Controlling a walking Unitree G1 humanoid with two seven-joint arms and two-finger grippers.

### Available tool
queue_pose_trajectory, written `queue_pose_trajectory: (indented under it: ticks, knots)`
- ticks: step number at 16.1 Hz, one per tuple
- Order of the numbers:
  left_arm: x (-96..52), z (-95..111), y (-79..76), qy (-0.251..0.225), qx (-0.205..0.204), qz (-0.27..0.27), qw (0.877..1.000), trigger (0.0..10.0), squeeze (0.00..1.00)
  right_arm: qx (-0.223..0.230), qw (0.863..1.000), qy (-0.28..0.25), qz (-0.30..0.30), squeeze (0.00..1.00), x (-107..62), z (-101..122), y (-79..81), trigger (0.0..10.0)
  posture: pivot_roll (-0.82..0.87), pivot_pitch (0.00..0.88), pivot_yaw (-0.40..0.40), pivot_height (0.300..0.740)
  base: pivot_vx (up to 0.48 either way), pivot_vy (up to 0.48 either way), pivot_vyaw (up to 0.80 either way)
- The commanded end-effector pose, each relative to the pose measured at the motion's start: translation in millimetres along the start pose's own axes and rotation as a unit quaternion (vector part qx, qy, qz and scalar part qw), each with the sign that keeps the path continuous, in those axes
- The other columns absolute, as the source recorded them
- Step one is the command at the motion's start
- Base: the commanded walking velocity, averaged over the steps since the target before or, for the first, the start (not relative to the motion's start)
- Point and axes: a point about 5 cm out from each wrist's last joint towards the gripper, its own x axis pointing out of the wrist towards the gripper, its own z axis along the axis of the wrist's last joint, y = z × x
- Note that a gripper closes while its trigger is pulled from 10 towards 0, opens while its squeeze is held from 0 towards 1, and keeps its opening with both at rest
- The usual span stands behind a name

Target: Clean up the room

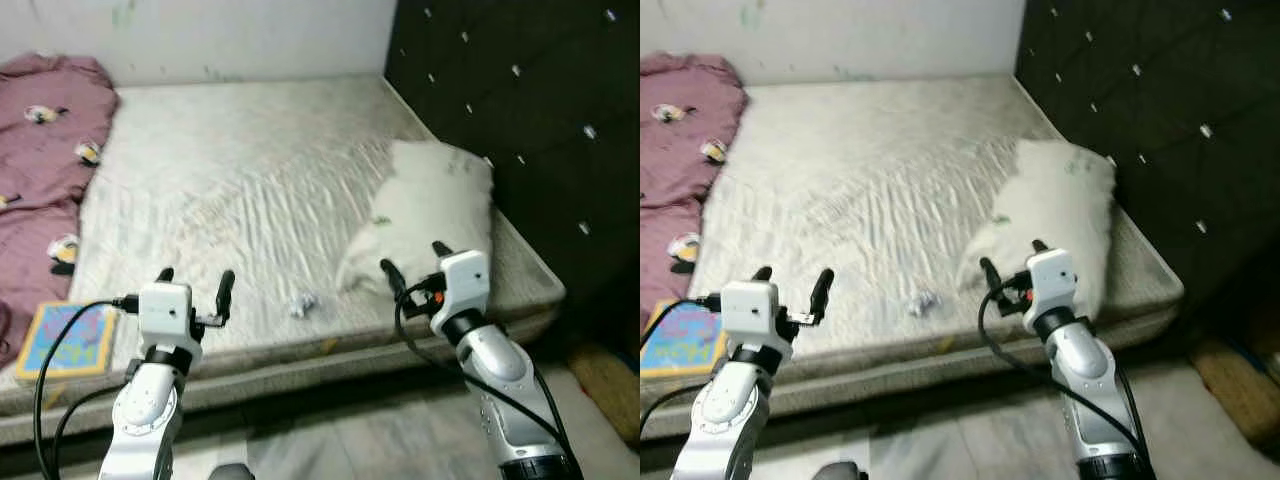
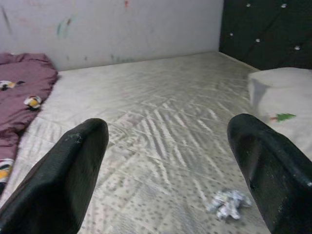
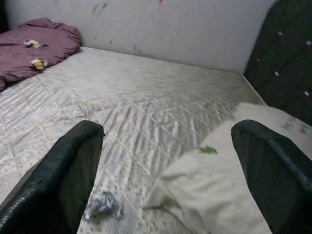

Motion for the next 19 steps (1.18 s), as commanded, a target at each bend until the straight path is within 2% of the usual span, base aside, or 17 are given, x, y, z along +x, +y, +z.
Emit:
queue_pose_trajectory:
  ticks: [1,7,11,15,19]
  knots:
    - [0.6,3.4,0.5,-0.006,-0.002,-0.004,1.000,10.0,0.00,0.000,1.000,-0.001,-0.005,0.00,-0.8,1.3,-2.3,10.0,0.02,0.000,-0.064,0.740,0.352,0.000,0.00]
    - [1.3,2.8,-0.6,-0.005,-0.002,-0.006,1.000,10.0,0.00,0.014,1.000,-0.002,-0.013,0.00,1.1,1.5,-3.9,10.0,0.02,0.000,-0.062,0.740,0.377,0.000,0.00]
    - [1.6,0.9,2.4,0.000,-0.002,0.026,1.000,10.0,0.00,0.005,1.000,0.001,-0.013,0.00,0.6,0.8,-4.9,10.0,0.02,0.000,-0.063,0.740,0.000,0.000,0.00]
    - [0.9,-0.4,1.9,0.004,0.000,0.034,0.999,10.0,0.00,0.002,1.000,0.001,-0.004,0.00,0.8,0.5,-2.2,10.0,0.02,0.000,-0.065,0.740,0.000,0.000,0.80]
    - [0.1,-3.4,0.3,0.017,-0.022,0.031,0.999,10.0,0.00,0.002,1.000,0.004,-0.006,0.00,0.7,-1.0,-2.8,10.0,0.03,0.000,-0.065,0.740,0.000,0.000,0.80]
